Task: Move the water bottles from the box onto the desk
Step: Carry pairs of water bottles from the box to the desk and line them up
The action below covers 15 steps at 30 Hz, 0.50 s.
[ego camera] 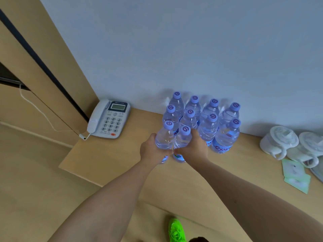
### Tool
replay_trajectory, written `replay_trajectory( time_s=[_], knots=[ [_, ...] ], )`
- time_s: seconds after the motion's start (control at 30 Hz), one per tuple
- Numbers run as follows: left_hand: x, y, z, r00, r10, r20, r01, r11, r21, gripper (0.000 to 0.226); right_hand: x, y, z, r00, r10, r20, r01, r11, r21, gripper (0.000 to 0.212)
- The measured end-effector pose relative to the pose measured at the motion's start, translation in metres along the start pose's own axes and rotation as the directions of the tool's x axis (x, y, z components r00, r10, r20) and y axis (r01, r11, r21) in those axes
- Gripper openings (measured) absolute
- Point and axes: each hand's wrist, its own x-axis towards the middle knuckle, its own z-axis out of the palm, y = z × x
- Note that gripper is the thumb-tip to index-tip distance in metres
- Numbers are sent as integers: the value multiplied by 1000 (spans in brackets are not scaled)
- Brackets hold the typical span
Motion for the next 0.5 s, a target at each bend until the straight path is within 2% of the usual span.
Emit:
replay_trajectory(
  time_s=[0.33, 0.5],
  knots=[
    [28, -9, -3, 993, 85, 88, -73, 989, -125, 75, 2, -9, 15, 997, 13, -82, -18, 997, -68, 82],
    [43, -11, -17, 943, 114, 312, -96, 993, -70, 69, -3, -15, 11, 995, 75, -58, -83, 986, -144, 78]
  ],
)
